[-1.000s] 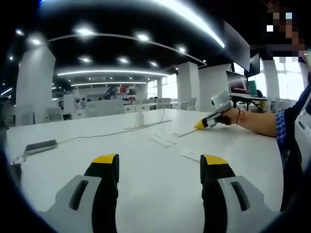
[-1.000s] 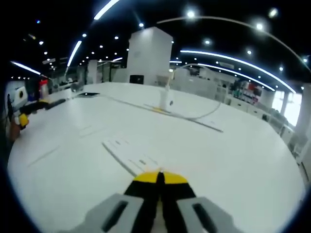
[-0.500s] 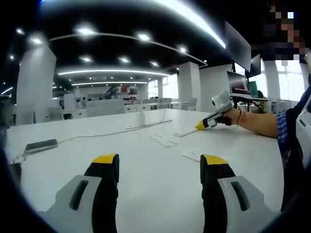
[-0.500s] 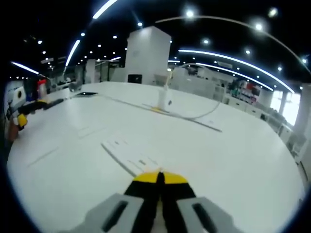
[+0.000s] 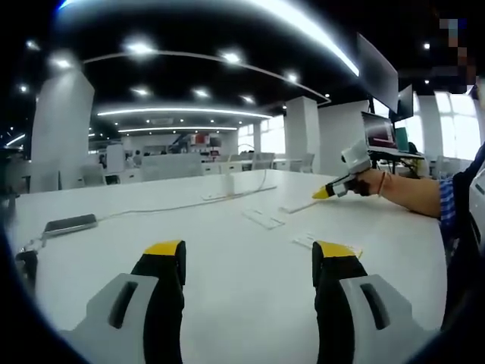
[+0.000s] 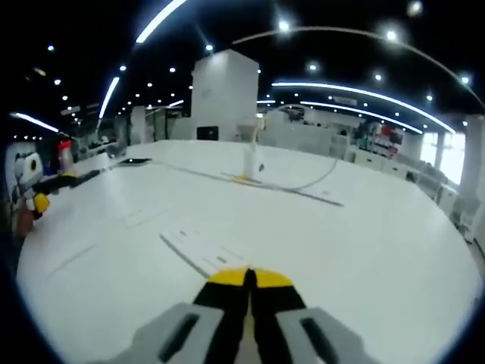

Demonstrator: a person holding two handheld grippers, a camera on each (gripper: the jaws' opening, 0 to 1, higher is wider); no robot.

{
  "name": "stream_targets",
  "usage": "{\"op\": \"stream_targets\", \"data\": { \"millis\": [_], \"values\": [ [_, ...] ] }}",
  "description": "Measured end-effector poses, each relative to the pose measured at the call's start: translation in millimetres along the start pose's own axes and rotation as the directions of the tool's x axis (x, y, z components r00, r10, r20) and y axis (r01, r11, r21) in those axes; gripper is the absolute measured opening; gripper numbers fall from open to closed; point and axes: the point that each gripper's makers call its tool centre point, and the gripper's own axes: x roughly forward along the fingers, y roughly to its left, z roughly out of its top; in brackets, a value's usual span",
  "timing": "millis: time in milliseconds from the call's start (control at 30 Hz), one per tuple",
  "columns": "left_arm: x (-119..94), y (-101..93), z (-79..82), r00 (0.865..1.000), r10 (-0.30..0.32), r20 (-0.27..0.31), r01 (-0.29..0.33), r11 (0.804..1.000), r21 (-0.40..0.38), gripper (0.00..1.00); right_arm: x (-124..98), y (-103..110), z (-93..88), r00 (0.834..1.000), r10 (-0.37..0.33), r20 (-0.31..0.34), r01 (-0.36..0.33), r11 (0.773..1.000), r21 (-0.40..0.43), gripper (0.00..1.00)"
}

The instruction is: Locate the socket holder cover, grip the socket holder cover, clip it into the socket holder slot.

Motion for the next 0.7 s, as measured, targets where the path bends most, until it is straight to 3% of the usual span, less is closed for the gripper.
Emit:
{"op": "stream_targets", "data": {
  "millis": [700],
  "values": [
    [-1.1, -1.8, 0.3, 1.0, -0.009, 0.003, 0.009, 1.0, 0.002, 0.67, 0.7, 5.1, -5.2, 1.0, 0.012, -0.026, -0.012, 1.0, 0.005, 0.04]
  ]
}}
